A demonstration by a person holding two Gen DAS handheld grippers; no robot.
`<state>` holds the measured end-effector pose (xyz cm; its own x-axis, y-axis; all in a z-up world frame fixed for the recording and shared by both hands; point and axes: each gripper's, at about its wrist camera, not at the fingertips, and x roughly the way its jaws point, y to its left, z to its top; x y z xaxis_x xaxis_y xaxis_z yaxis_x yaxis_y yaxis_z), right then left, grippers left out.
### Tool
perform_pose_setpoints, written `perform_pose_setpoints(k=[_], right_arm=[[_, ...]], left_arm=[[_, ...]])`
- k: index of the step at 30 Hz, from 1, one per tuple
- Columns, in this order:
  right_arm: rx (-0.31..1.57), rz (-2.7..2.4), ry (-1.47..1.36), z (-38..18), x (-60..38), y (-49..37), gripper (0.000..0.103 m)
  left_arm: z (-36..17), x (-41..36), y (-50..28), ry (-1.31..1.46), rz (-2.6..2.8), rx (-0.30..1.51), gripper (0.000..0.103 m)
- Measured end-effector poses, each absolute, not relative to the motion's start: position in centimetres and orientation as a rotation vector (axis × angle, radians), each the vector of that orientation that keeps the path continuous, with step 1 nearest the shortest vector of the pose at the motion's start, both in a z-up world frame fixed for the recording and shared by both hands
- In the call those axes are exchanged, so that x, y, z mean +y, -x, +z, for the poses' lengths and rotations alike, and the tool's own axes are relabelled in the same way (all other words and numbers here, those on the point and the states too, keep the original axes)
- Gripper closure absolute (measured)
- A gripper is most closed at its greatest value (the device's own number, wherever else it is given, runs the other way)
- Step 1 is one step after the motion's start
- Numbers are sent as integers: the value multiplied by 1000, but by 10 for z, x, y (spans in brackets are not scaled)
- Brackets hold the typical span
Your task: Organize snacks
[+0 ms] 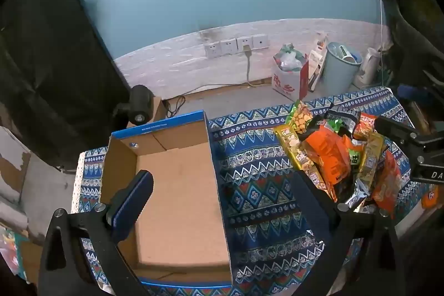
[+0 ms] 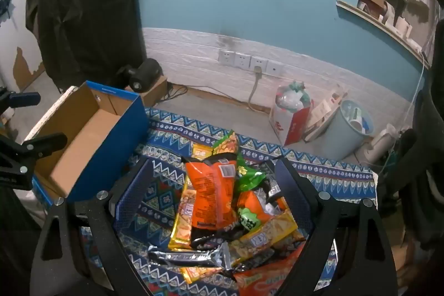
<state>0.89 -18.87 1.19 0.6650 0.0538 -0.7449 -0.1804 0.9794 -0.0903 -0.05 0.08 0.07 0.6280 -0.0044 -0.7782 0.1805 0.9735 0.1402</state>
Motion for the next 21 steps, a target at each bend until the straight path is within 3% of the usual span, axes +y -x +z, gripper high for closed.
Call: perform_pose_setpoints(k=[21], right_arm=[[846, 133, 166, 7, -190, -7, 16]], left_arm=[[-2, -3, 3, -223, -121, 888, 3]])
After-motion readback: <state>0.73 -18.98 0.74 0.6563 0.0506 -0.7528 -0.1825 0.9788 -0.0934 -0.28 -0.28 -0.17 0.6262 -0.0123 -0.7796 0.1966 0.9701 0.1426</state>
